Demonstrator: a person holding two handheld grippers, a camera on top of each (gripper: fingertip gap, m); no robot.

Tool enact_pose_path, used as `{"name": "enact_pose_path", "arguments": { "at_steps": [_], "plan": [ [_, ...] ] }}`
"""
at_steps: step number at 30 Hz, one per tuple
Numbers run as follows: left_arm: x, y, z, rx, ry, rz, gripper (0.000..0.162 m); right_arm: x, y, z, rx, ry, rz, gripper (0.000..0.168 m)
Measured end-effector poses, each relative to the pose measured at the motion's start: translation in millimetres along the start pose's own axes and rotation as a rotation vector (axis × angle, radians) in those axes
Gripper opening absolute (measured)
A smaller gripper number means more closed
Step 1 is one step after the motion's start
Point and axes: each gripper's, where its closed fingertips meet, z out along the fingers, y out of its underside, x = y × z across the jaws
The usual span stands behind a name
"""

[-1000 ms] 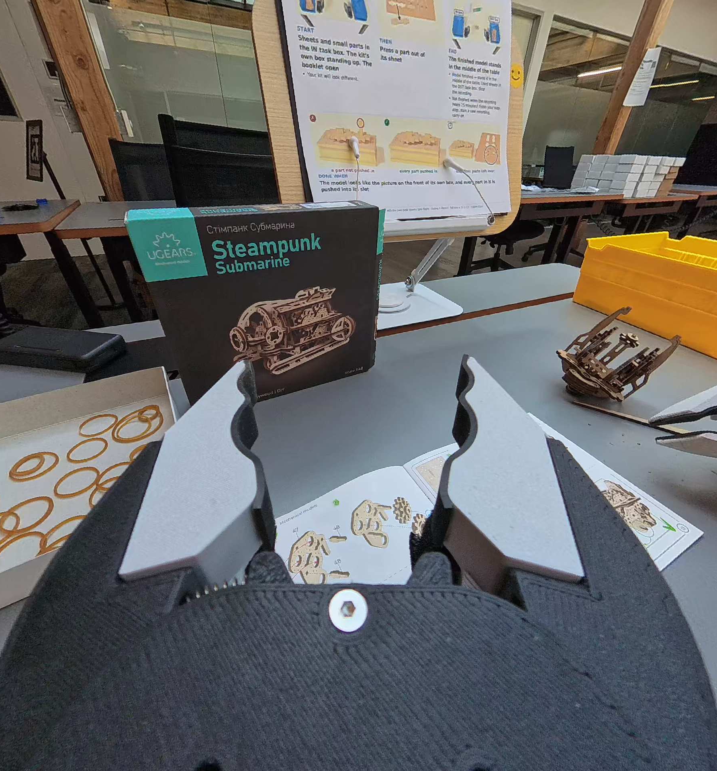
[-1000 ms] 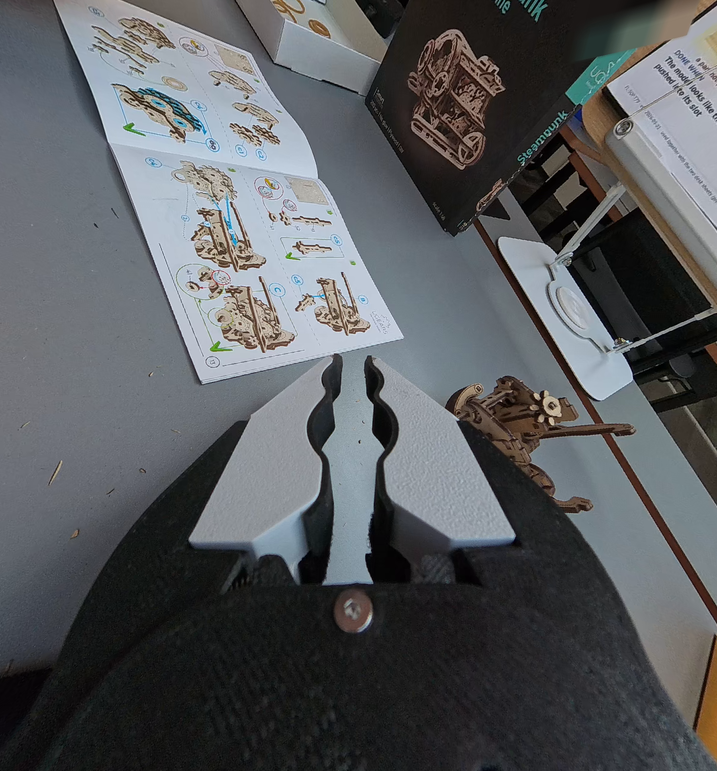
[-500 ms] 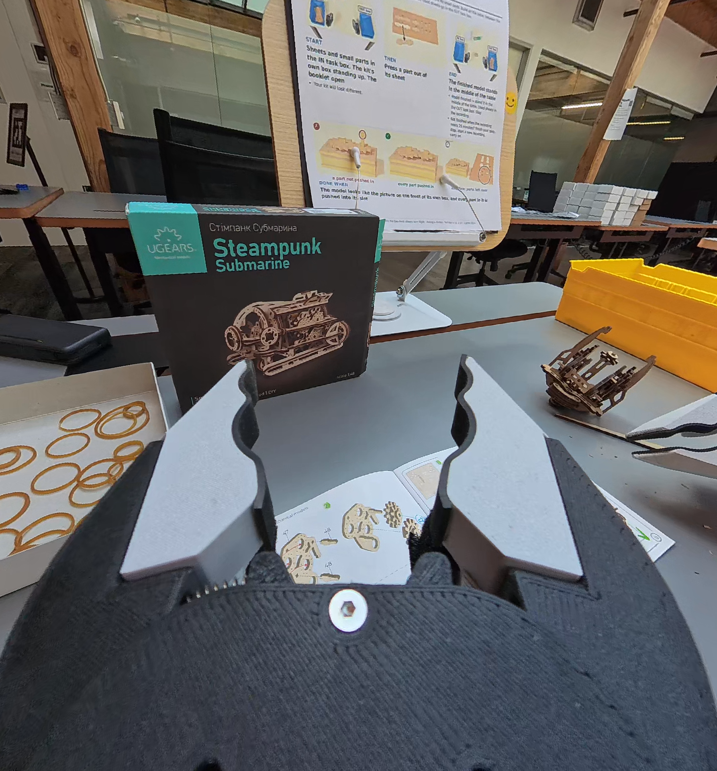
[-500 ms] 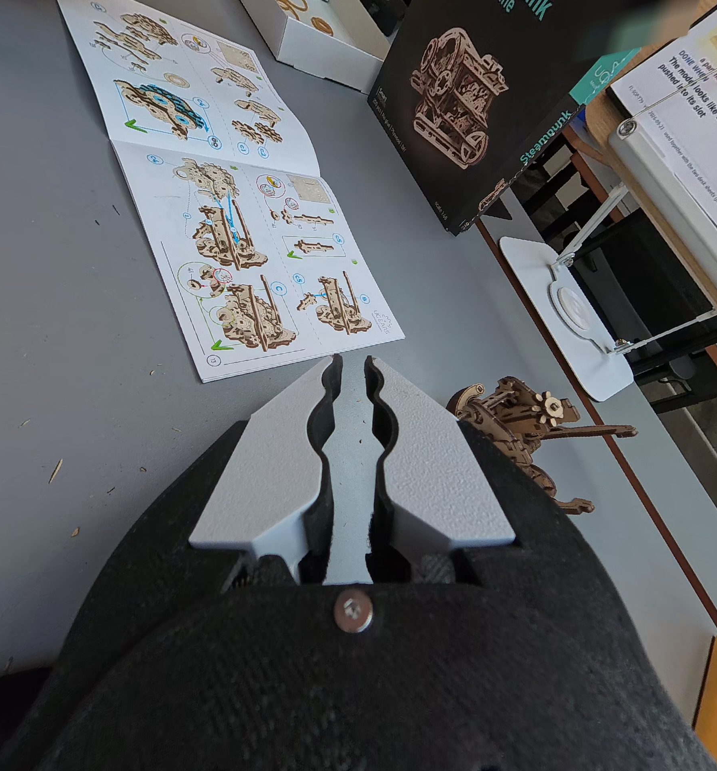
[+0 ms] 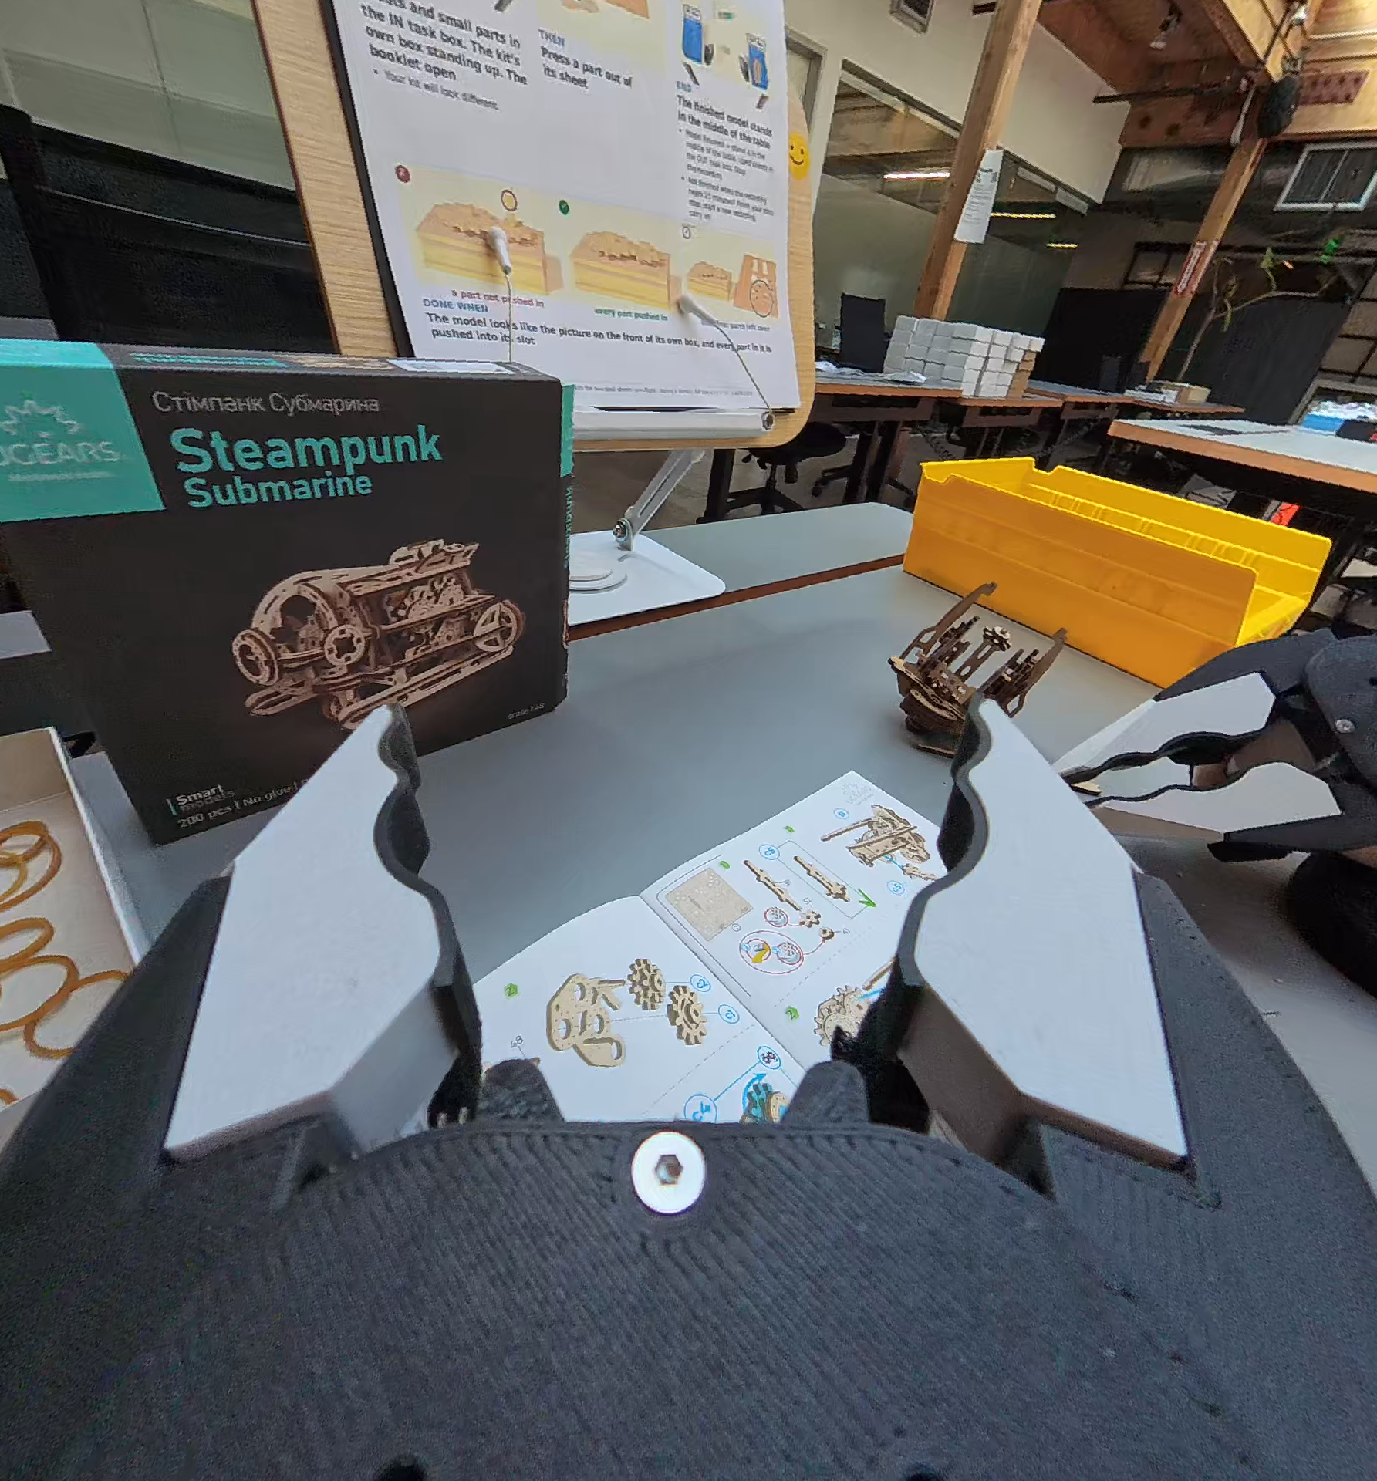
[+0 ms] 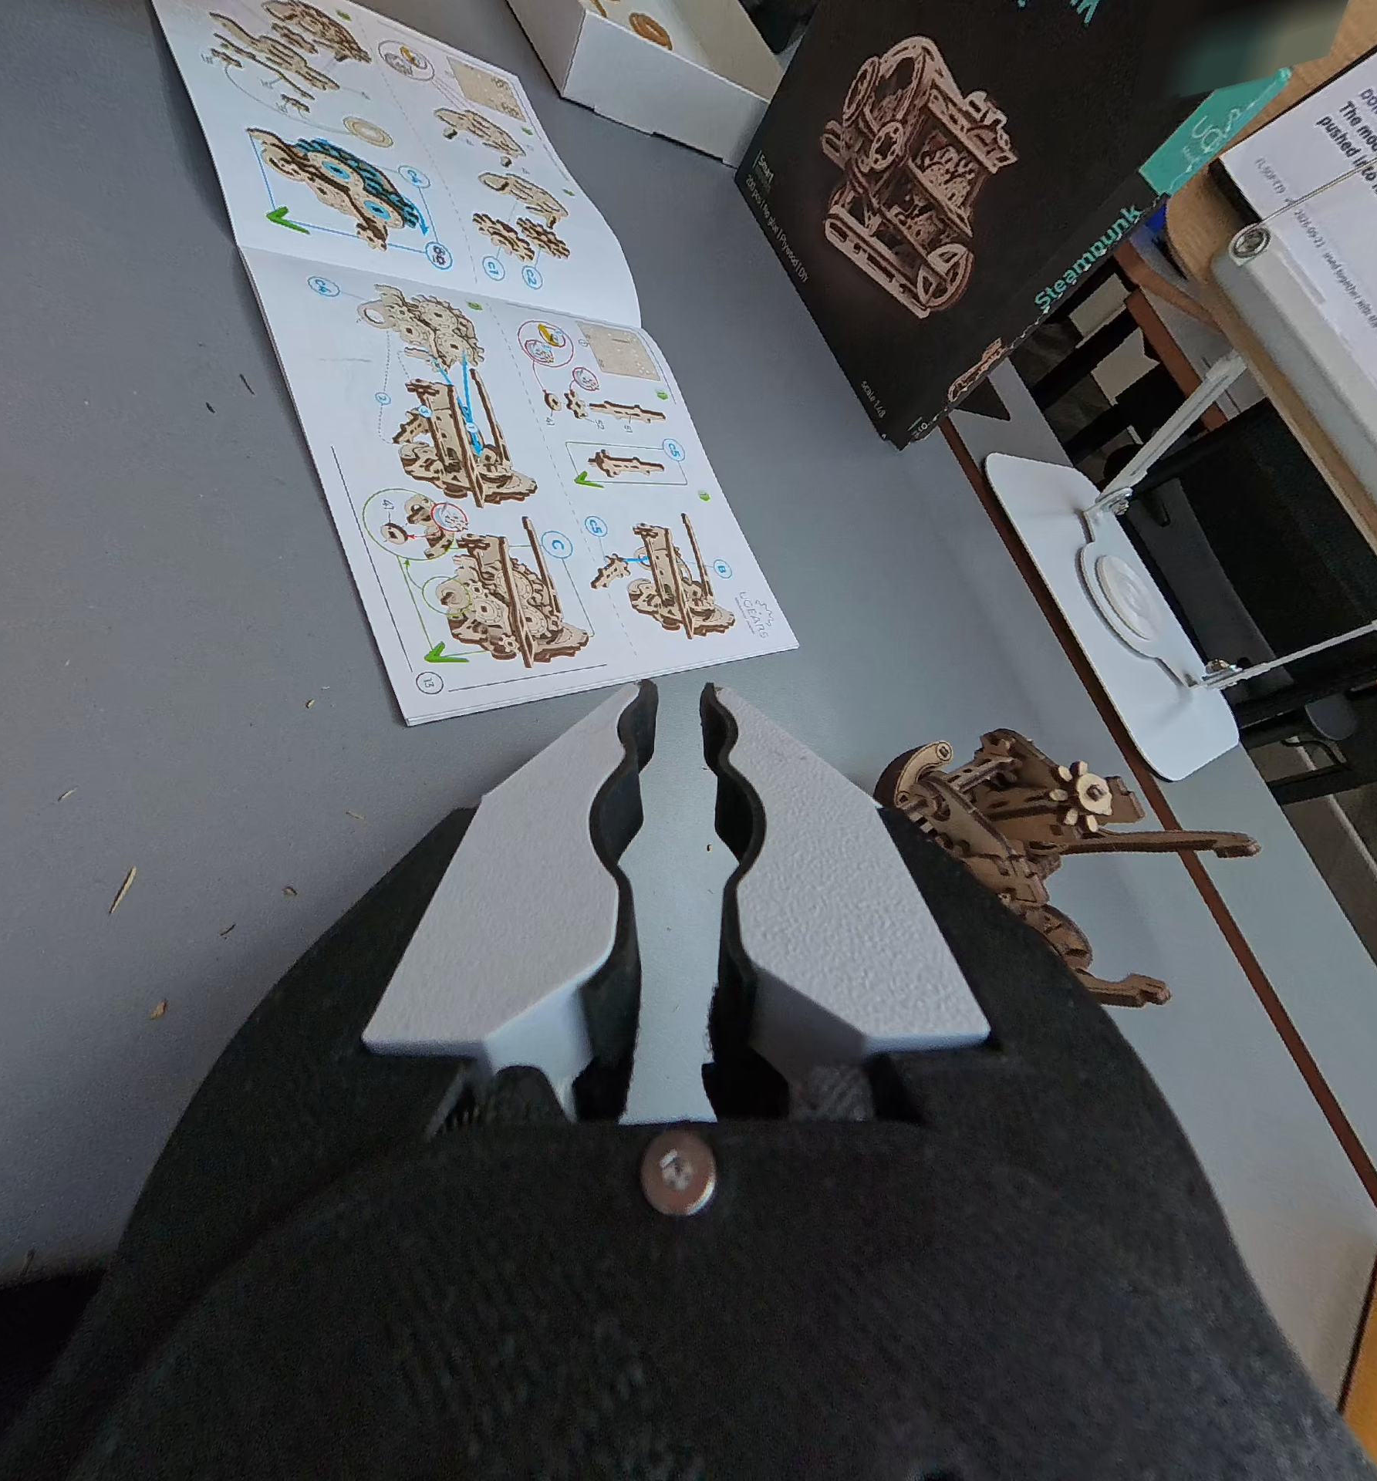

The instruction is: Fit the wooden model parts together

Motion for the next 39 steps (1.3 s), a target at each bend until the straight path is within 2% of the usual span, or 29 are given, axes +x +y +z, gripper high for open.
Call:
{"name": "enact_pose_path", "arguments": {
  "at_steps": [1,9,12,17,19,24,25,27,28,30,33,35,39],
  "plan": [
    [4.4,1.7,1.6,-0.009,0.02,0.008,0.131,-0.2,0.7,0.4,-0.004,-0.001,-0.001,0.01],
    [9.6,29.0,16.1,-0.175,0.02,0.01,0.134,0.2,2.3,1.0,-0.011,-0.002,0.006,0.01],
    [7.5,41.1,21.4,-0.252,-0.001,-0.036,0.124,0.0,2.5,1.2,-0.012,-0.003,0.005,0.01],
    [13.3,38.9,24.2,-0.242,0.031,-0.065,0.116,-1.2,2.7,1.8,-0.013,-0.009,0.004,0.01],
    [20.6,41.1,25.6,-0.258,0.053,-0.015,0.084,-3.9,0.9,1.9,-0.002,-0.023,-0.003,0.01],
    [58.9,63.3,27.4,-0.377,0.195,0.141,0.108,-10.7,1.8,3.4,-0.002,-0.068,-0.006,0.012],
    [63.4,65.1,26.7,-0.384,0.214,0.165,0.103,-14.8,-2.5,2.4,0.025,-0.099,0.002,0.015],
    [71.7,65.2,24.0,-0.371,0.262,0.196,0.078,-26.3,-13.7,-1.9,0.096,-0.184,0.023,0.017],
    [79.0,67.0,21.1,-0.378,0.311,0.2,0.073,-29.1,-18.2,-4.1,0.117,-0.211,0.046,0.018],
    [84.0,73.0,18.4,-0.421,0.344,0.189,0.076,-44.1,-28.8,-10.6,0.167,-0.324,0.072,0.025],
    [88.2,97.0,9.5,-0.562,0.392,0.232,0.064,-65.3,-19.4,-8.6,0.118,-0.419,0.012,0.027],
    [91.1,113.0,2.4,-0.661,0.421,0.26,0.054,-67.2,-11.4,-2.9,0.064,-0.371,-0.074,0.027],
    [97.0,129.7,-6.0,-0.735,0.465,0.371,0.06,-67.8,-12.3,-1.7,0.068,-0.339,-0.118,0.022]
  ]
}}
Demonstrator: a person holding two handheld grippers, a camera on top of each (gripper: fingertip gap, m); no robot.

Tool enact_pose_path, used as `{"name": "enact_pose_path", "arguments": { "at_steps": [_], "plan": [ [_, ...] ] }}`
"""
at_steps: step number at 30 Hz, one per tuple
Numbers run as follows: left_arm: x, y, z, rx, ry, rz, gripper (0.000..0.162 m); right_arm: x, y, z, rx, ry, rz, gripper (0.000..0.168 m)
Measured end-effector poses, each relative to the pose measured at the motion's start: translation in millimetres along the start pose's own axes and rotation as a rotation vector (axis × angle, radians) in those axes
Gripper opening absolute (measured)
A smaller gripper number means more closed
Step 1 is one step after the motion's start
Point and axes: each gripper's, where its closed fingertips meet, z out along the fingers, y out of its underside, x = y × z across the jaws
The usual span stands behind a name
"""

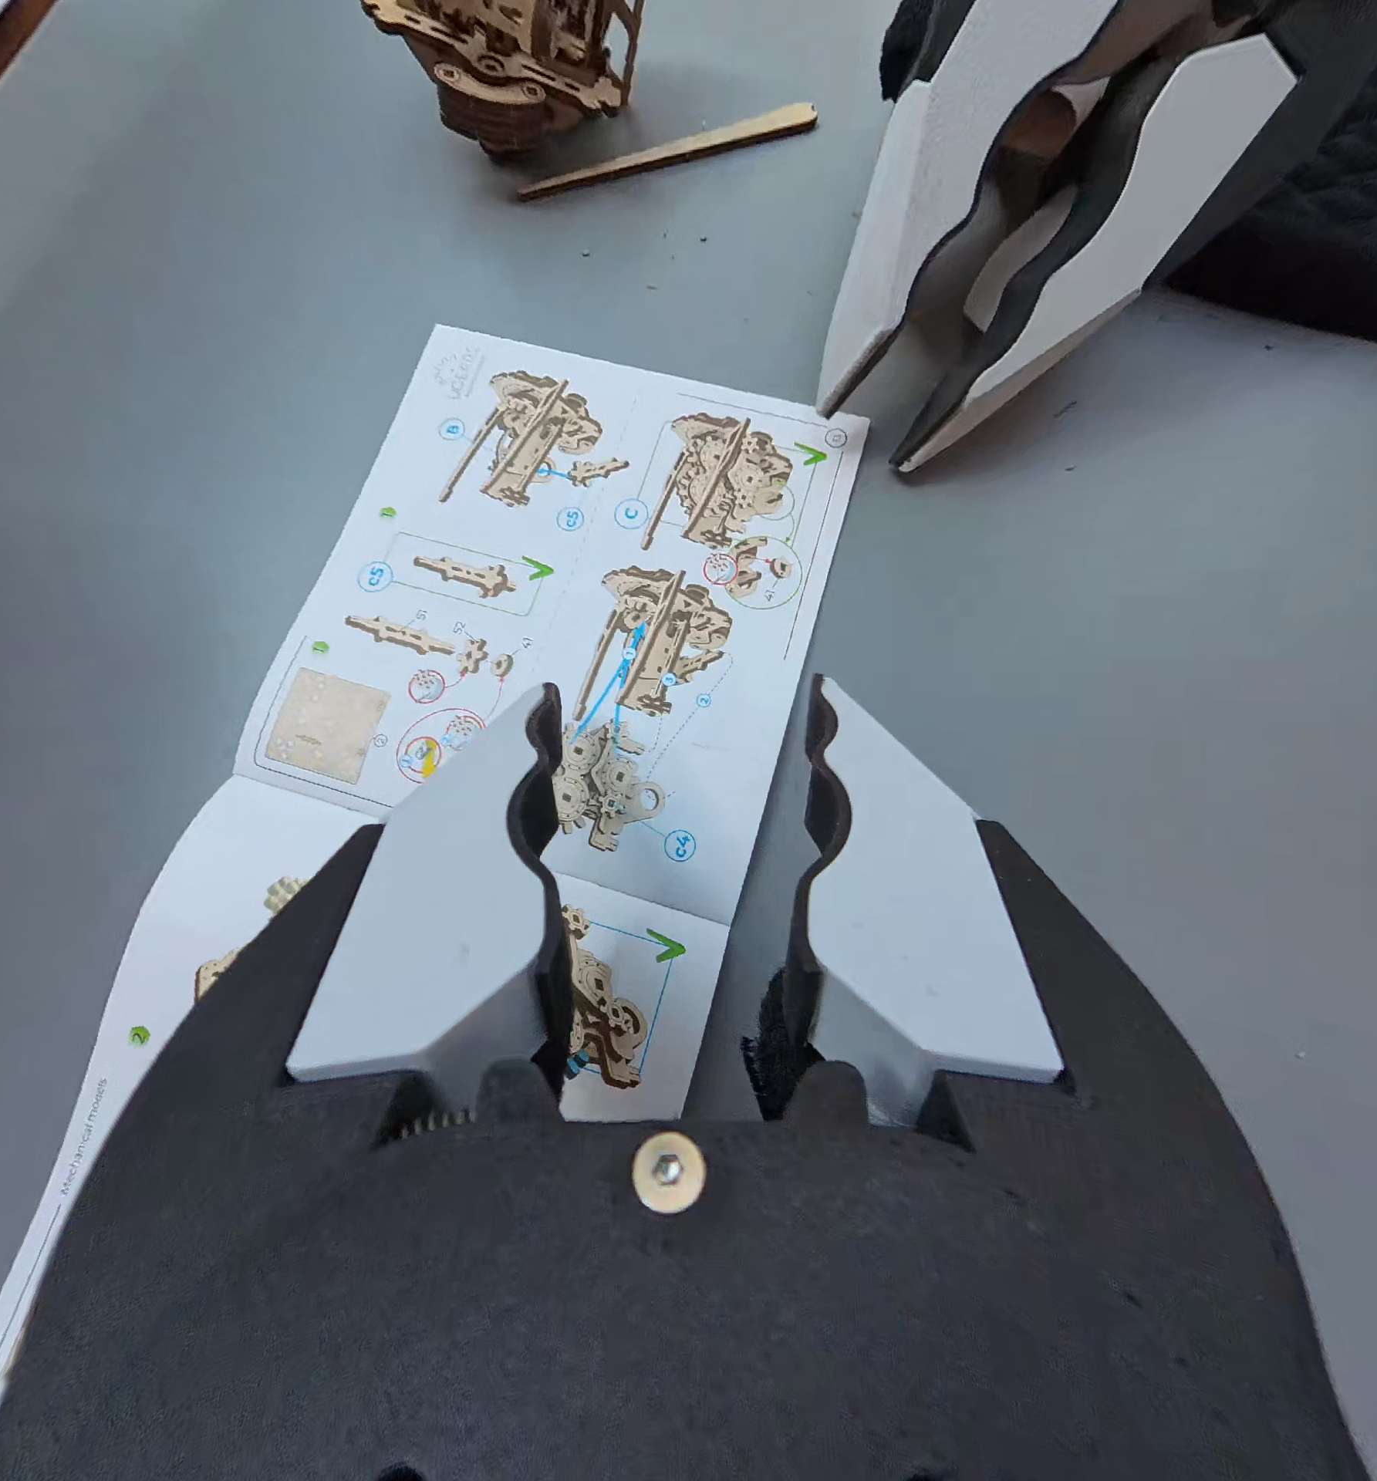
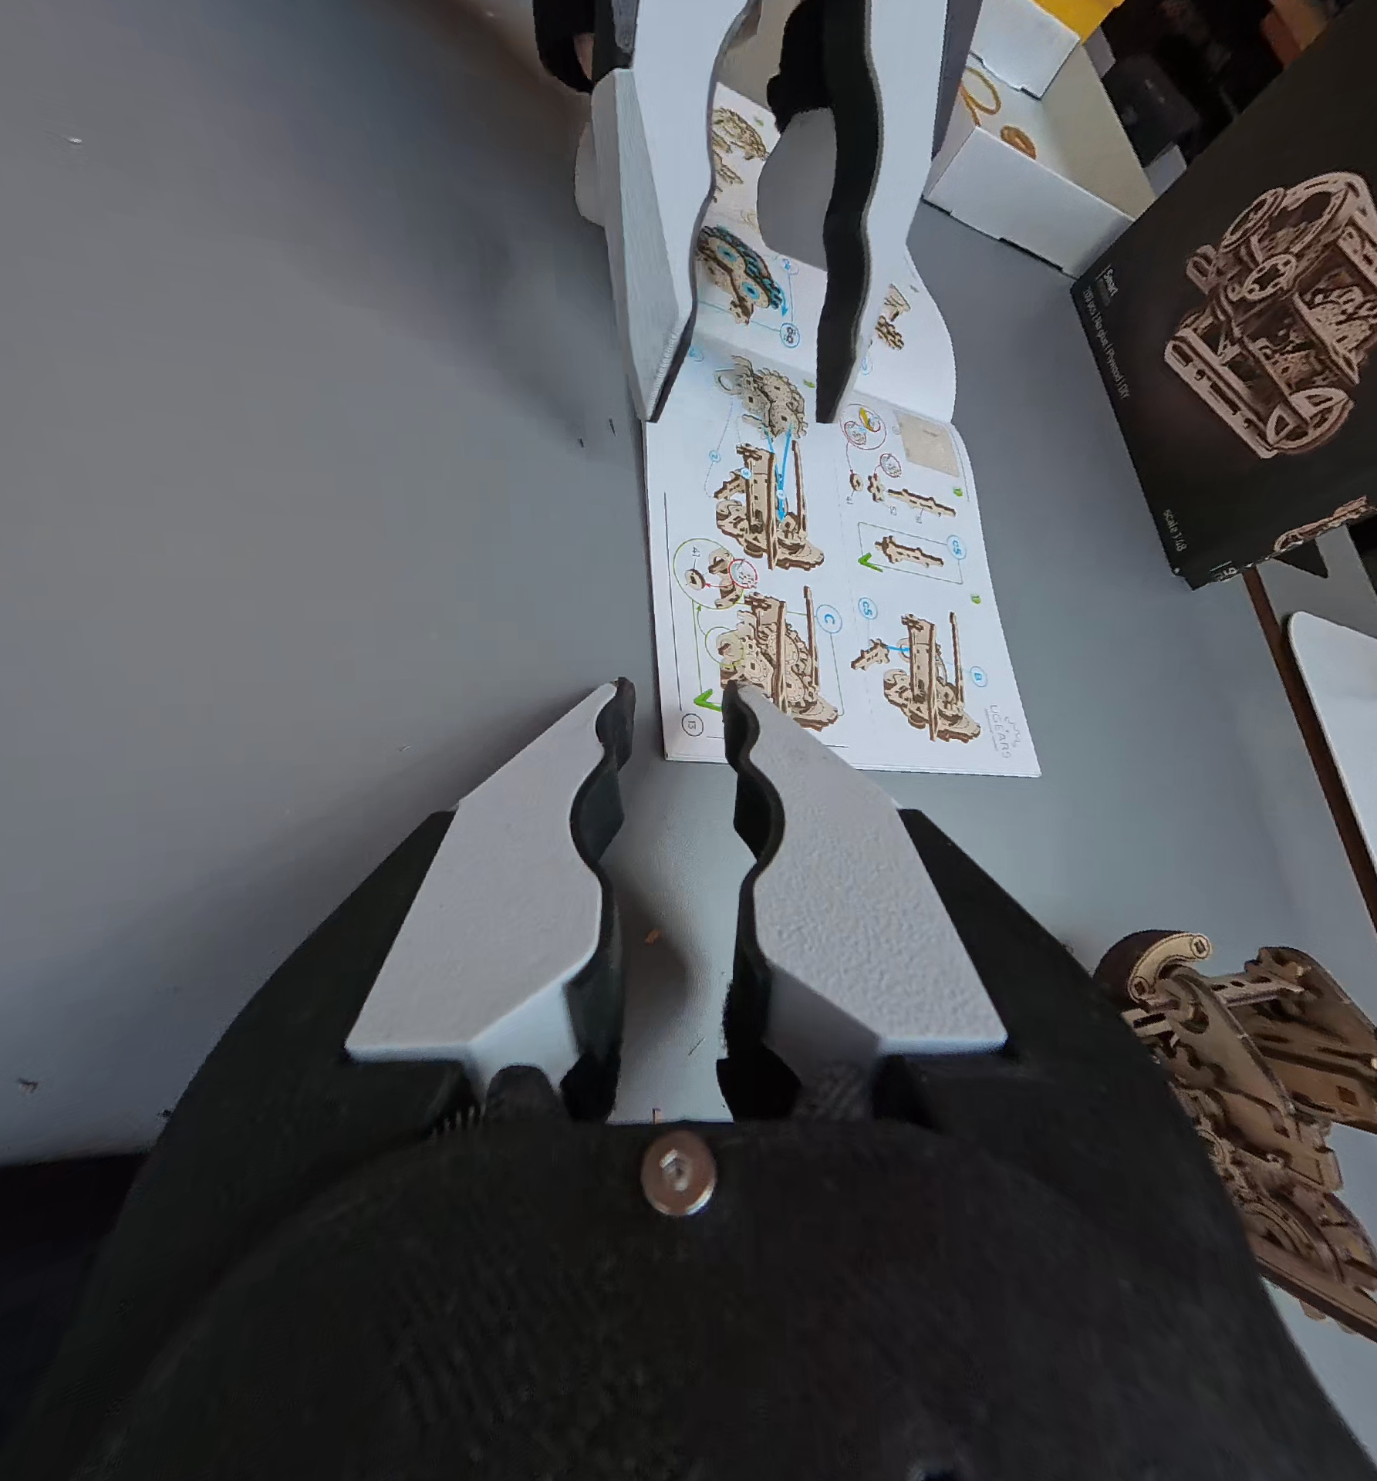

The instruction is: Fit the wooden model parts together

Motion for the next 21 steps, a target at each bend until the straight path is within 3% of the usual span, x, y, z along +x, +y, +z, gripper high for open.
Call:
{"name": "enact_pose_path", "arguments": {
  "at_steps": [6,10,21],
  "plan": [
    [8.8,9.7,10.4,-0.046,0.048,0.034,0.059,4.0,3.2,2.6,-0.021,0.008,0.037,0.013],
    [3.9,9.9,9.9,-0.025,0.023,0.025,0.049,2.5,5.5,5.0,-0.046,0.009,0.021,0.0],
    [4.6,8.6,7.8,0.008,0.075,-0.022,0.046,15.5,5.3,-1.0,-0.044,0.095,-0.006,0.004]
  ]
}}
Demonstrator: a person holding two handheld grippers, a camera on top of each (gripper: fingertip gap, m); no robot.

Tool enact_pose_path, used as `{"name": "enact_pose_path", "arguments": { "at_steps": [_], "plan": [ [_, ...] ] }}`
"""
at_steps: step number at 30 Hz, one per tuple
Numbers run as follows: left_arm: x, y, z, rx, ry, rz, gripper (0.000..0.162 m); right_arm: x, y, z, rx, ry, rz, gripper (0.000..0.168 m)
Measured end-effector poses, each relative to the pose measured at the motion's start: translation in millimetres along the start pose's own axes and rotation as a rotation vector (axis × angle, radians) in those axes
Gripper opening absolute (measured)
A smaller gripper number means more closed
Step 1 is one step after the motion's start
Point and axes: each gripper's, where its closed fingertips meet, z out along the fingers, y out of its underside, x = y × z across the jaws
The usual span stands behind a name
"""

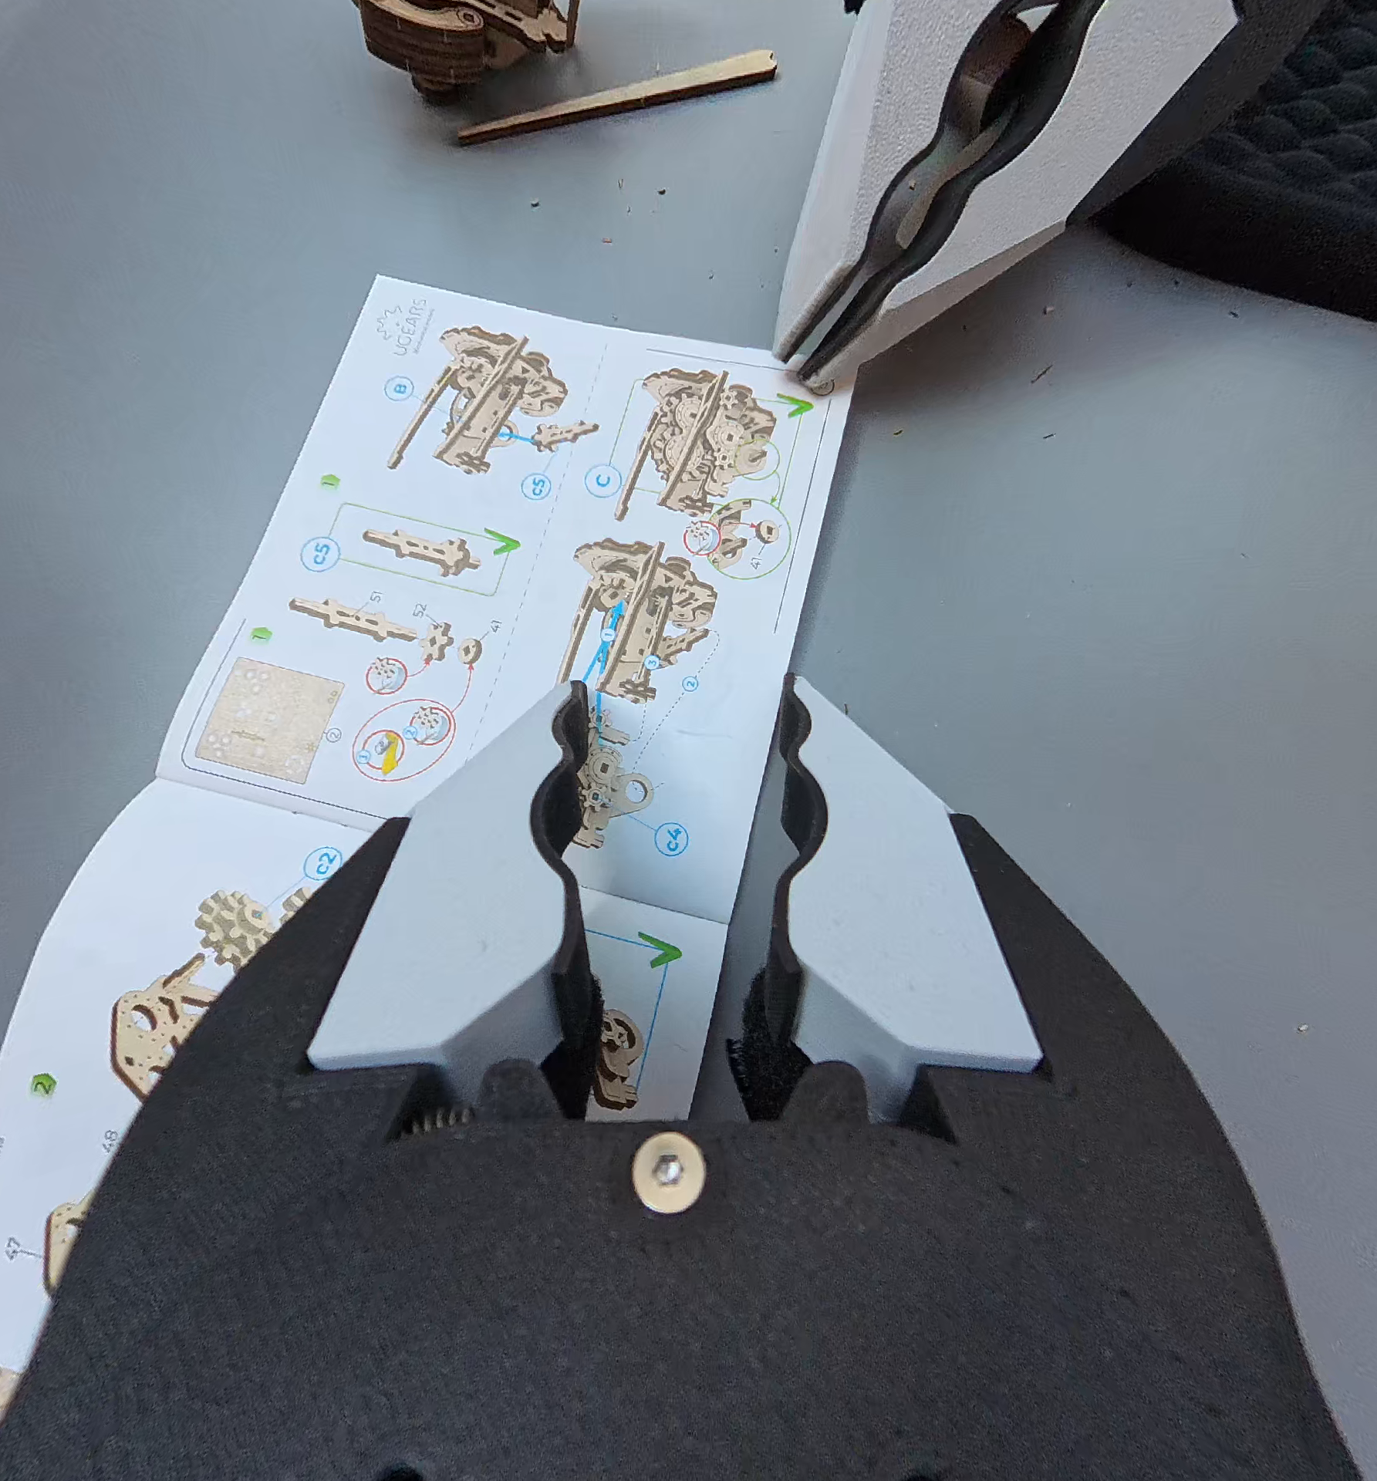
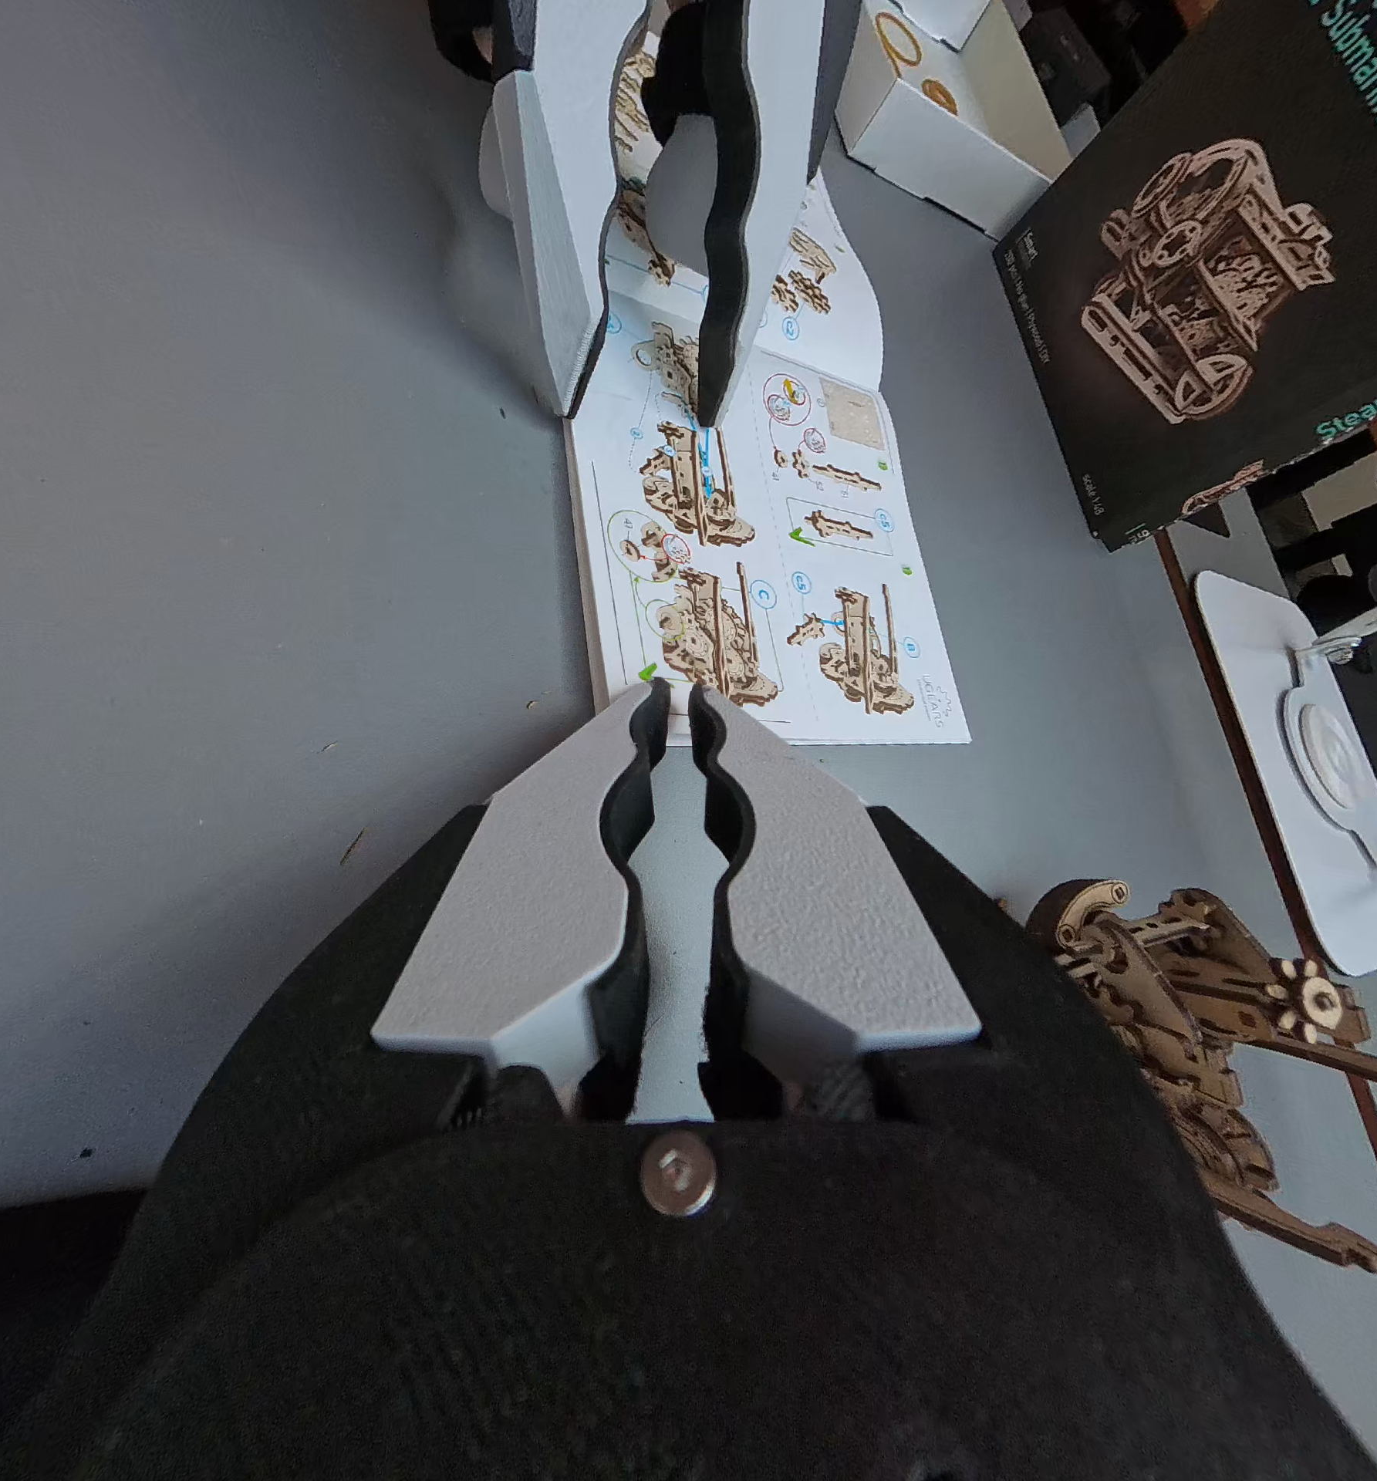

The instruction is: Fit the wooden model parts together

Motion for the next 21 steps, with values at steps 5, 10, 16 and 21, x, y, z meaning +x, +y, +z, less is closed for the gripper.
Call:
{"name": "enact_pose_path", "arguments": {
  "at_steps": [5,10,16,21],
  "plan": [
    [-0.3,-1.1,-0.9,0.022,0.033,-0.028,0.046,3.4,-2.5,-4.7,0.031,-0.017,0.034,0.011],
    [-0.5,-1.6,-1.4,0.033,0.049,-0.043,0.046,-4.3,-9.8,-10.3,0.073,-0.067,-0.006,0.02],
    [-0.7,-1.9,-1.6,0.038,0.056,-0.046,0.046,-3.3,-11.0,-13.4,0.099,-0.094,0.029,0.02],
    [-0.6,-2.2,-1.6,0.04,0.06,-0.047,0.046,2.8,-11.8,-13.1,0.113,-0.088,0.102,0.02]
  ]
}}
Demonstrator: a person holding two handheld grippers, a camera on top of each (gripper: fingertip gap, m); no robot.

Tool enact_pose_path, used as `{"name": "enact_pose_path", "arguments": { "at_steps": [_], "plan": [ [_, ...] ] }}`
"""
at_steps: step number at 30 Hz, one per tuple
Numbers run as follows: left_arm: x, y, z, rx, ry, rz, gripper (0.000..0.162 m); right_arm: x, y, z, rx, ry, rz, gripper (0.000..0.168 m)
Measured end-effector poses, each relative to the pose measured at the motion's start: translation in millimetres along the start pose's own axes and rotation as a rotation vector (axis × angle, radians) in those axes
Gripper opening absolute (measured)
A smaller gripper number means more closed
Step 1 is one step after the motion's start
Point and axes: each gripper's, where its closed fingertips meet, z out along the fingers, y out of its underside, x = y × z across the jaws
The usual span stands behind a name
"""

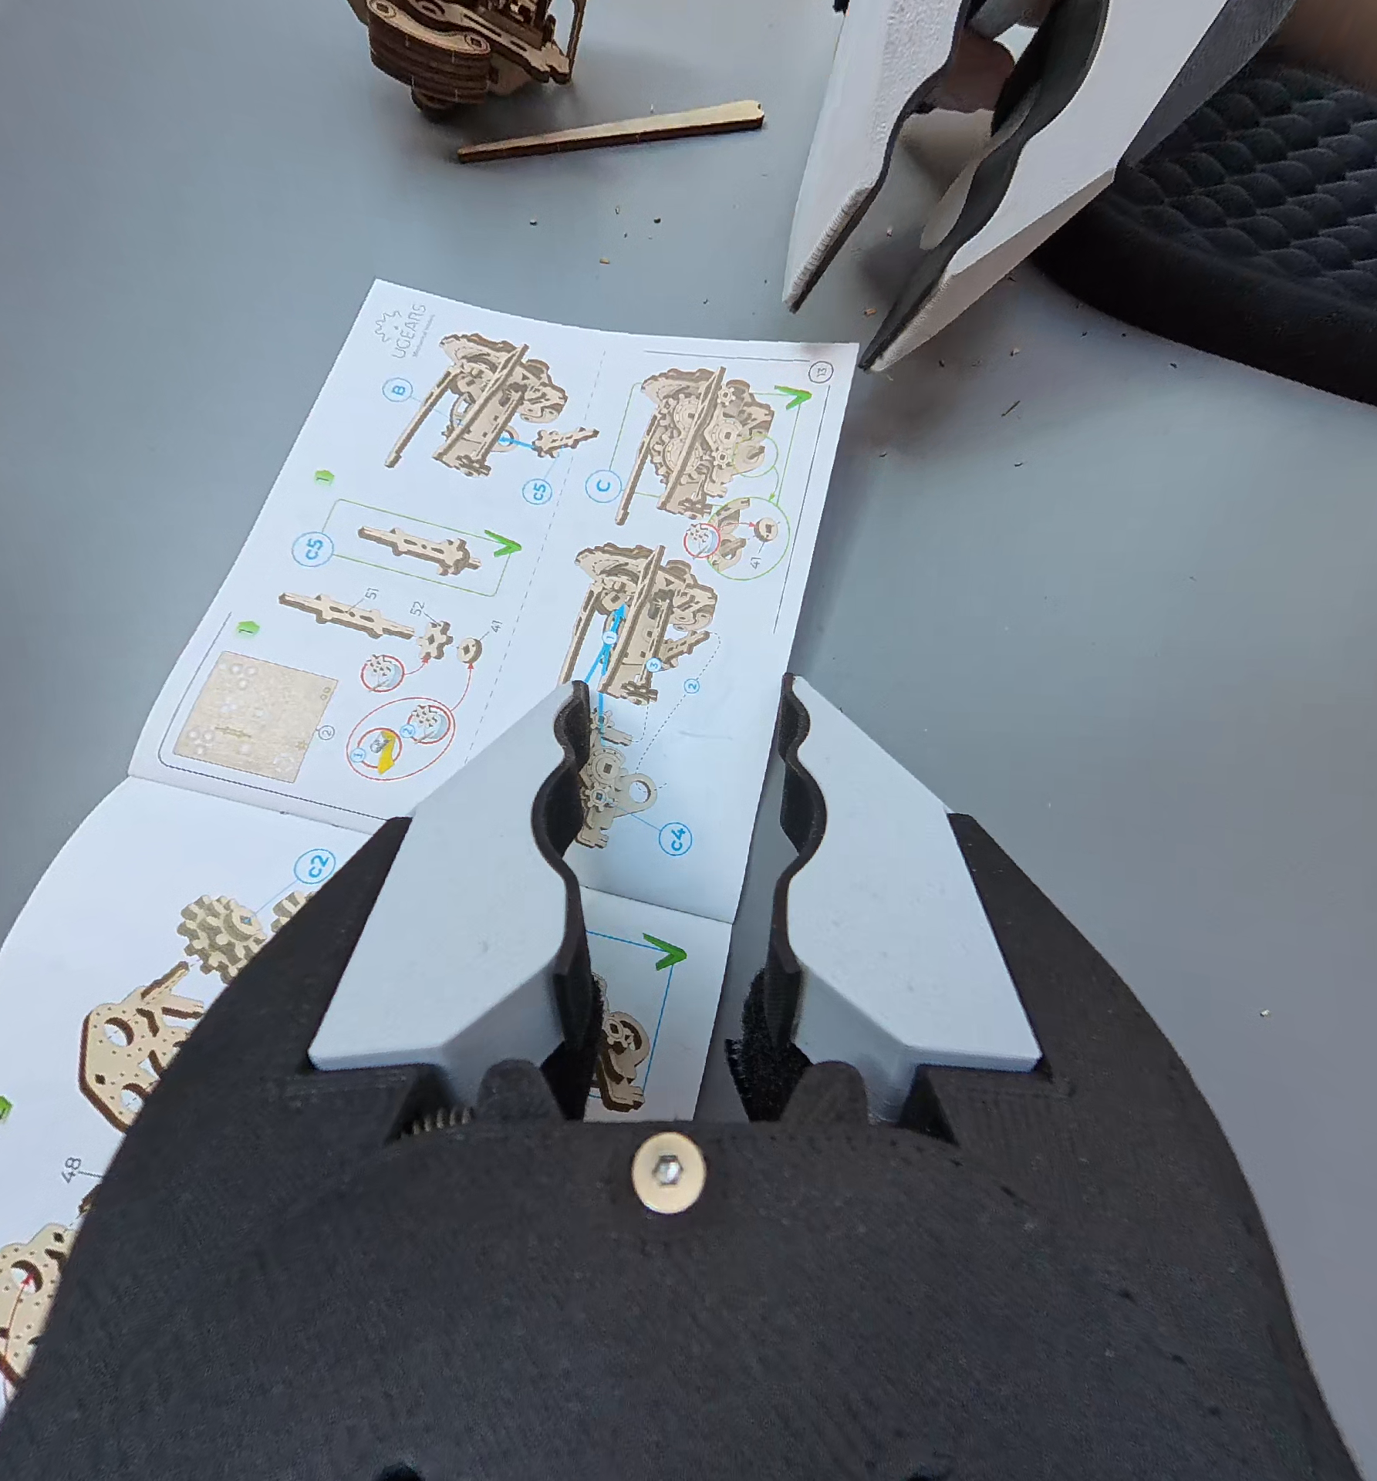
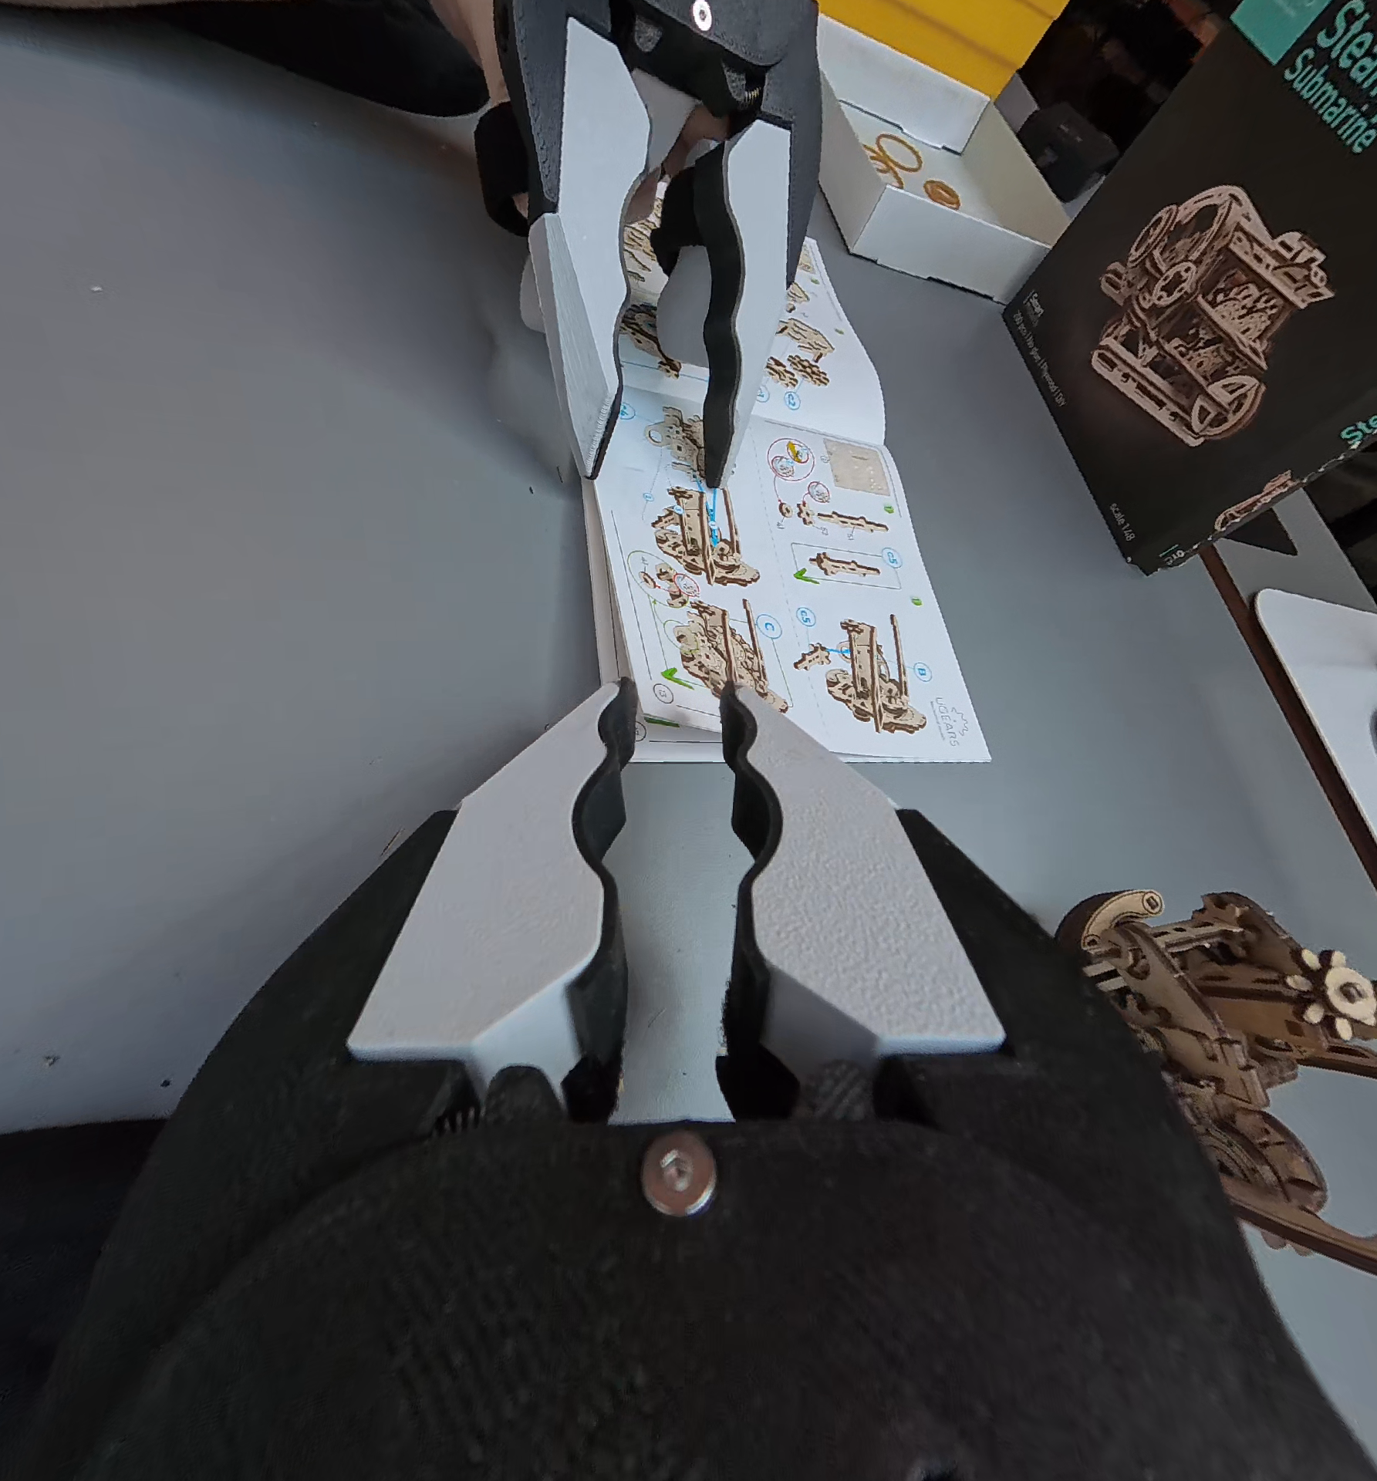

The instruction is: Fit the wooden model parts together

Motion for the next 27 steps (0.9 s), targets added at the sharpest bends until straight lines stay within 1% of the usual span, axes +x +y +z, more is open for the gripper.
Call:
{"name": "enact_pose_path", "arguments": {
  "at_steps": [4,8,13,24,27],
  "plan": [
    [0.1,0.0,0.1,-0.002,-0.002,0.005,0.046,0.3,-0.5,3.5,-0.011,0.013,0.035,0.02],
    [0.1,0.1,0.3,-0.004,-0.003,0.008,0.046,5.7,7.5,7.7,-0.089,0.075,0.06,0.02],
    [0.0,0.0,0.3,-0.002,-0.003,0.009,0.046,5.5,12.2,10.1,-0.139,0.097,0.107,0.02],
    [-0.1,-0.2,0.3,0.008,-0.002,0.0,0.046,2.3,13.0,10.8,-0.144,0.085,0.096,0.021],
    [-0.2,-0.4,0.1,0.013,0.004,-0.006,0.045,-4.1,3.6,9.1,-0.085,0.032,0.096,0.024]
  ]
}}
